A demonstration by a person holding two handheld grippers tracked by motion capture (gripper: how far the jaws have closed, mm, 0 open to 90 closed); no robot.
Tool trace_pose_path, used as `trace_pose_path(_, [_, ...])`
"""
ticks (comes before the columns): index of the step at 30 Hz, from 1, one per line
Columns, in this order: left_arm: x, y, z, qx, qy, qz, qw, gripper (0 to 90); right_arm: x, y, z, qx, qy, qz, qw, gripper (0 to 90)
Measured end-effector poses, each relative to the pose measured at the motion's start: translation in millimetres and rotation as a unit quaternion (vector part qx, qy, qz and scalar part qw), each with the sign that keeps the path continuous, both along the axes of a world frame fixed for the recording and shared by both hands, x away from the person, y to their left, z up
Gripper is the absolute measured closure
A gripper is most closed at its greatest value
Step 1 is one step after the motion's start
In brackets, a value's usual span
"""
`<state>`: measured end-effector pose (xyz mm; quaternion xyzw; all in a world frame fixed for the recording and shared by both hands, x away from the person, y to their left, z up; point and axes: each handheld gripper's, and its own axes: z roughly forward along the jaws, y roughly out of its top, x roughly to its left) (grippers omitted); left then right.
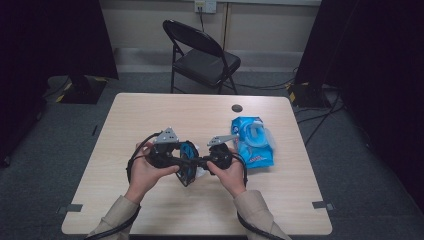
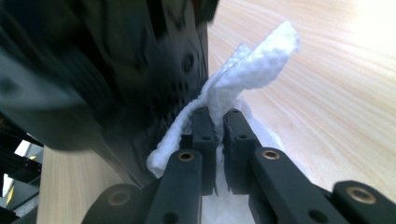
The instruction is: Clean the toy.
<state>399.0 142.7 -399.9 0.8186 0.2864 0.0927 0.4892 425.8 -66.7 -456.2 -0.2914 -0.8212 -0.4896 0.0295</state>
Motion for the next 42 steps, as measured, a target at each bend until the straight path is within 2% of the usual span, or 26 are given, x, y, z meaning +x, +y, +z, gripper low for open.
trace_pose_path(6, [-0.5, 3.9, 4.6, -0.005, -0.005, 0.004, 1.0, 25.7, -0.7, -2.5, -12.4, -0.012, 0.009, 0.0, 0.9999, 85.1])
trace_pose_path(11, [0.5, 8.2, 3.4, -0.006, -0.002, 0.011, 0.9999, 25.7, 2.1, -17.5, -20.0, -0.023, 0.012, -0.02, 0.9995, 84.8])
trace_pose_path(20, [-0.4, 20.4, 2.1, 0.011, 0.005, 0.022, 0.9997, 25.7, 6.3, -49.7, -14.5, -0.034, 0.003, -0.058, 0.9977, 84.9])
trace_pose_path(23, [-2.2, 27.4, 1.7, 0.009, 0.007, 0.029, 0.9995, 25.7, 5.4, -58.1, -12.3, -0.037, -0.001, -0.067, 0.9971, 84.9])
trace_pose_path(33, [-8.2, 65.1, -2.7, 0.03, 0.014, 0.062, 0.9976, 25.7, 4.5, -78.3, -8.4, -0.041, -0.012, -0.093, 0.9947, 84.8])
trace_pose_path(37, [-8.2, 83.0, -2.4, 0.047, 0.016, 0.077, 0.9958, 25.8, 3.9, -81.3, -8.1, -0.044, -0.016, -0.095, 0.9943, 84.8])
trace_pose_path(42, [-9.4, 101.1, -2.6, 0.055, 0.019, 0.094, 0.9939, 25.7, 4.3, -84.1, -11.1, -0.046, -0.013, -0.098, 0.994, 84.8])
